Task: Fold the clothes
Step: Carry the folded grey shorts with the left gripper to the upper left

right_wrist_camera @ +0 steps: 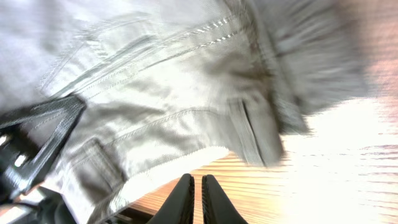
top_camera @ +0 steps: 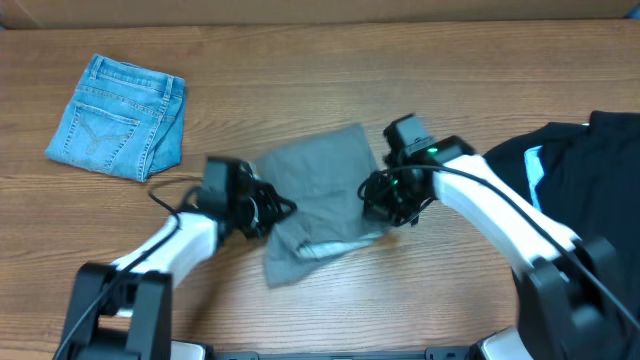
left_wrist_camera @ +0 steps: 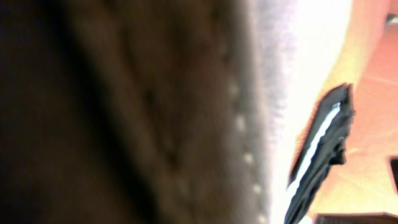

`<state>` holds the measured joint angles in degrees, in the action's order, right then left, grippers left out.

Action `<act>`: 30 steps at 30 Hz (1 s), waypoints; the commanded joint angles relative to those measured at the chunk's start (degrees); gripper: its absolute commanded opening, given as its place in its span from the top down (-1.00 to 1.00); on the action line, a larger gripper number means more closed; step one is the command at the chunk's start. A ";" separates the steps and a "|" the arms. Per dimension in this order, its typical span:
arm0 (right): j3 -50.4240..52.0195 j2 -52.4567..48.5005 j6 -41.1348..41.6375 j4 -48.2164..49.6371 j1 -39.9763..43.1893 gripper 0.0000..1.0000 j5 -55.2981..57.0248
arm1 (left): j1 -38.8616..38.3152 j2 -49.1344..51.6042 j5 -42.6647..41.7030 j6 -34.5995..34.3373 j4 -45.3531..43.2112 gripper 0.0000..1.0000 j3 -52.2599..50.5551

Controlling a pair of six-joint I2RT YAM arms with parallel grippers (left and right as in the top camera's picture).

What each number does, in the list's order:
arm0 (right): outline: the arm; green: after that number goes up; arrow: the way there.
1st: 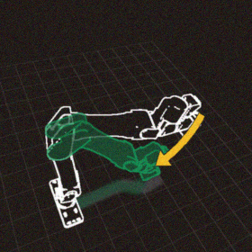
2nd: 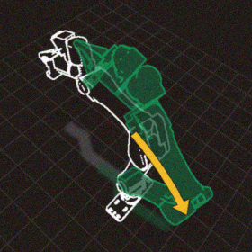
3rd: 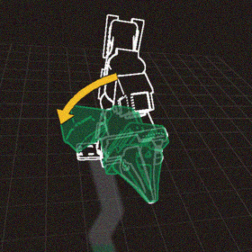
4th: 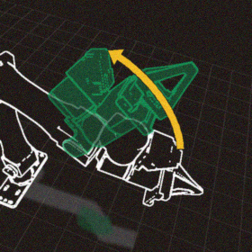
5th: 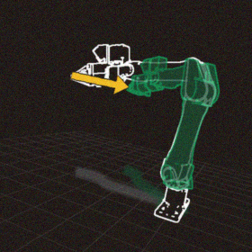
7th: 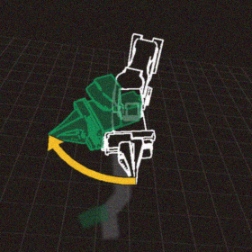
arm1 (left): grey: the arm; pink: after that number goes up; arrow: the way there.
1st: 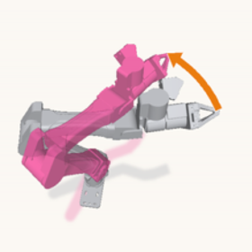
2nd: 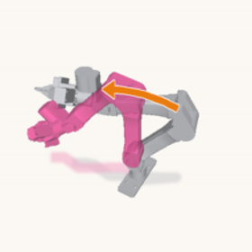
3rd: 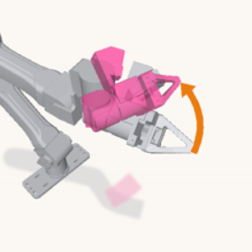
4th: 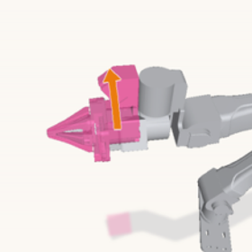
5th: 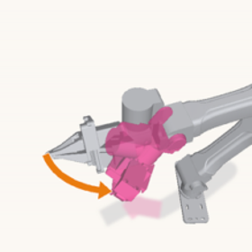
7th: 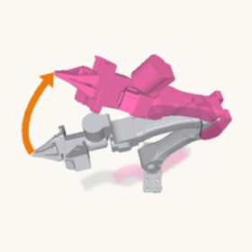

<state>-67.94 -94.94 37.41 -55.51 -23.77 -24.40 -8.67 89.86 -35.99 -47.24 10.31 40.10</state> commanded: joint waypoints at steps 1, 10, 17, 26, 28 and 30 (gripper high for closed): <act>-4.26 6.97 -1.68 -0.42 -0.26 0.81 4.72 | 5.44 -4.17 -2.43 10.21 4.46 0.92 12.94; -5.31 9.33 -1.68 -0.46 -0.26 0.76 4.90 | 14.73 -2.40 -1.99 13.16 4.26 0.92 30.23; -5.31 9.31 -1.68 -0.96 -0.26 0.76 4.87 | 21.27 1.86 0.63 15.06 -4.11 0.92 32.79; -5.31 9.33 -1.66 -3.87 -0.28 0.76 4.85 | 27.63 11.21 0.61 13.68 -16.81 0.92 33.09; -5.31 9.31 -1.64 -4.24 -0.26 0.76 4.87 | 29.59 12.61 0.57 11.67 -18.53 0.92 33.53; -5.31 9.31 -1.40 -4.22 -0.28 0.75 4.87 | 31.32 12.79 0.17 11.28 -18.51 0.92 34.01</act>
<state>-72.64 -85.82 36.01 -59.79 -23.77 -20.10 19.86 102.83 -34.92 -34.83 -6.52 71.11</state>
